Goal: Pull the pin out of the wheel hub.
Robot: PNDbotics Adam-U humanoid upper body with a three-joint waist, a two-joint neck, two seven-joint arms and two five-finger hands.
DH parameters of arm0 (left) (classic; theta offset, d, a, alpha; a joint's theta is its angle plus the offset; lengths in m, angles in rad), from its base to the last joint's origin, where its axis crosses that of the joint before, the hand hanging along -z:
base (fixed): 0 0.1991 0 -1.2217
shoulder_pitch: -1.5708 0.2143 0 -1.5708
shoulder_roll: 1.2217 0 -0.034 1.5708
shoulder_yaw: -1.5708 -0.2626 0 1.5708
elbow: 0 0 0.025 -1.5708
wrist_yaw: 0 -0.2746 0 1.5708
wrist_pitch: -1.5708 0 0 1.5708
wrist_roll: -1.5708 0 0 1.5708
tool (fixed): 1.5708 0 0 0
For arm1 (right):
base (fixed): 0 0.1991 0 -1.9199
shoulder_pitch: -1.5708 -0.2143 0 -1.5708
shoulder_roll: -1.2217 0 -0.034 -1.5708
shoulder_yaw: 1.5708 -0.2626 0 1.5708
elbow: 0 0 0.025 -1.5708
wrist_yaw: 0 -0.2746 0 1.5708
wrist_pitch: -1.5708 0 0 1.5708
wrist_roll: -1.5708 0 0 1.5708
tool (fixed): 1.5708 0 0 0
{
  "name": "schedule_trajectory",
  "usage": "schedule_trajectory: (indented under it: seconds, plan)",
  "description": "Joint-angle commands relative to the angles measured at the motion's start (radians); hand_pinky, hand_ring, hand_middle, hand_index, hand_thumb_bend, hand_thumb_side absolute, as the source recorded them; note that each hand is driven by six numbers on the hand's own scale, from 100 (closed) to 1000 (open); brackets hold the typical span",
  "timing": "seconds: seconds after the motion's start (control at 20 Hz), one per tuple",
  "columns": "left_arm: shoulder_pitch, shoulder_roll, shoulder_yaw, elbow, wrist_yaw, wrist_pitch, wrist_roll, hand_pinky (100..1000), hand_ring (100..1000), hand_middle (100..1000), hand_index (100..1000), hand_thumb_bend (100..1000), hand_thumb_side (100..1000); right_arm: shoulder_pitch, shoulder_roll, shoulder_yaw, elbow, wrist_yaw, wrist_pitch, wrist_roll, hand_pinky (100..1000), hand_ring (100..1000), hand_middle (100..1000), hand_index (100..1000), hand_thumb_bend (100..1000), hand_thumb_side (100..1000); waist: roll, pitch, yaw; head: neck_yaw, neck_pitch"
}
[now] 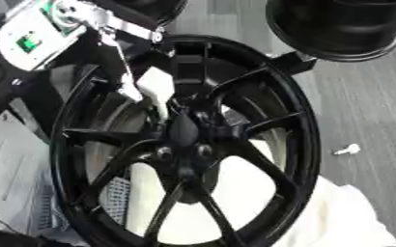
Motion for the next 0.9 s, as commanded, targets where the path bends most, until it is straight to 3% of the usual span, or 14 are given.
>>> schedule_trajectory:
  seconds: [0.05,0.55,0.9]
  plan:
    - [-0.014,0.012,0.008,-0.001,0.005,-0.007,0.000,723,624,480,632,449,136,-0.011,-0.017,-0.019,0.000,0.000,0.000,-0.007,878,817,735,797,100,590,-0.003,-0.017,-0.001,0.006,0.005]
    - [-0.014,0.006,0.006,0.010,-0.010,-0.024,0.000,686,580,431,549,416,100,-0.009,-0.016,-0.021,0.002,-0.006,0.000,-0.017,878,817,734,797,100,620,-0.005,-0.016,-0.003,0.016,0.005]
    - [-0.024,0.005,0.029,0.011,-0.008,0.021,0.000,644,542,382,514,509,100,-0.005,-0.016,-0.022,0.010,0.000,0.002,-0.022,879,817,735,797,100,624,-0.005,-0.017,-0.001,0.018,0.005]
